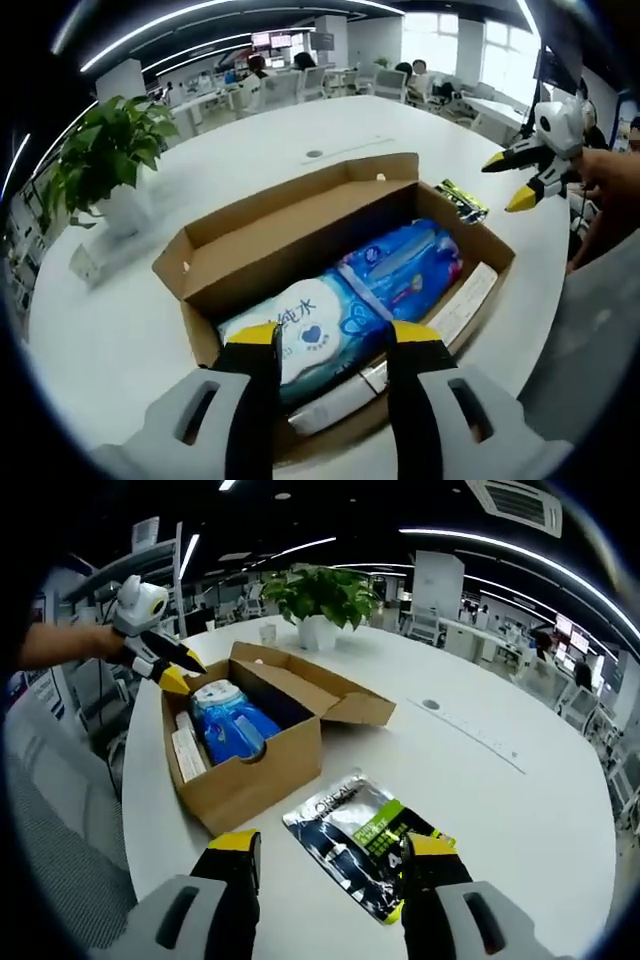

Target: Operate the shoe box by opening the lid, removing the specified soft item, and placing it in the target area until the item is outside and the box remains undamaged.

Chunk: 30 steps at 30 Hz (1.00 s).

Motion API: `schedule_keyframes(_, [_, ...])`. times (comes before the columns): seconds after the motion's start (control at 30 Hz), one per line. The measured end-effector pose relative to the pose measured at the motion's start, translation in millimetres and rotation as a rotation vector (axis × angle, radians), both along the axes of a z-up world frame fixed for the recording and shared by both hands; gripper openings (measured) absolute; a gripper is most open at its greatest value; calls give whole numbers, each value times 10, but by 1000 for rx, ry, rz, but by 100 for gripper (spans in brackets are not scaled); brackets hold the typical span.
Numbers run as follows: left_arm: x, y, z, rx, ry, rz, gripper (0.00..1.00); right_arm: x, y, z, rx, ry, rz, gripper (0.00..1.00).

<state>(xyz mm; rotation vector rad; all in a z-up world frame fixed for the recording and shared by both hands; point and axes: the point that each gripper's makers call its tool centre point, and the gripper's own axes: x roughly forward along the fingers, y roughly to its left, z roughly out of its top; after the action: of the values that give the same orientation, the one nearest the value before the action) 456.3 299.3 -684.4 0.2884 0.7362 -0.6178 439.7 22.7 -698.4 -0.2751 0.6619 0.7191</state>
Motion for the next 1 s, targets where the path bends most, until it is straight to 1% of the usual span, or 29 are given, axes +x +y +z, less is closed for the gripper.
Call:
schedule_keyframes(0.07, [2,27,0,-6,10,-11,43,11,96,71,25,7,14,56])
schedule_keyframes(0.17, [31,66,3,-14,15,-21,45,1,248,149,28,15,57,57])
schedule_keyframes(0.23, [37,91,-23,5,25,-46,47,1,339,202,37,15,81,57])
schedule_keyframes(0.27, [46,102,-30,23,20,-72,48,-1,373,216,39,19,92,57])
schedule_keyframes(0.37, [64,126,-72,57,32,-117,48,-3,491,273,44,23,121,57])
schedule_keyframes(0.43, [99,133,-100,87,25,-158,50,-10,585,324,55,26,142,58])
schedule_keyframes(0.47, [108,130,-114,93,25,-178,50,-9,619,343,56,24,149,58])
schedule_keyframes(0.6, [175,149,-156,105,40,-205,53,10,800,401,53,23,196,59])
schedule_keyframes(0.7, [230,177,-187,119,38,-246,56,29,913,425,55,25,221,59])
schedule_keyframes(0.73, [230,184,-207,119,54,-252,56,26,971,428,59,33,233,59])
schedule_keyframes(0.77, [214,181,-236,122,74,-279,58,30,1008,423,59,38,244,59])
schedule_keyframes(0.8, [221,184,-248,131,72,-295,58,38,1037,417,56,38,251,59])
schedule_keyframes(0.83, [228,192,-268,150,68,-333,58,47,1086,400,50,38,264,60])
schedule_keyframes(0.9, [245,211,-299,157,78,-334,58,52,1171,360,40,46,291,61])
schedule_keyframes(0.93, [277,221,-300,167,67,-340,58,52,1210,354,38,39,311,61])
schedule_keyframes(1.0, [282,205,-309,159,75,-357,58,67,1279,321,26,38,332,62])
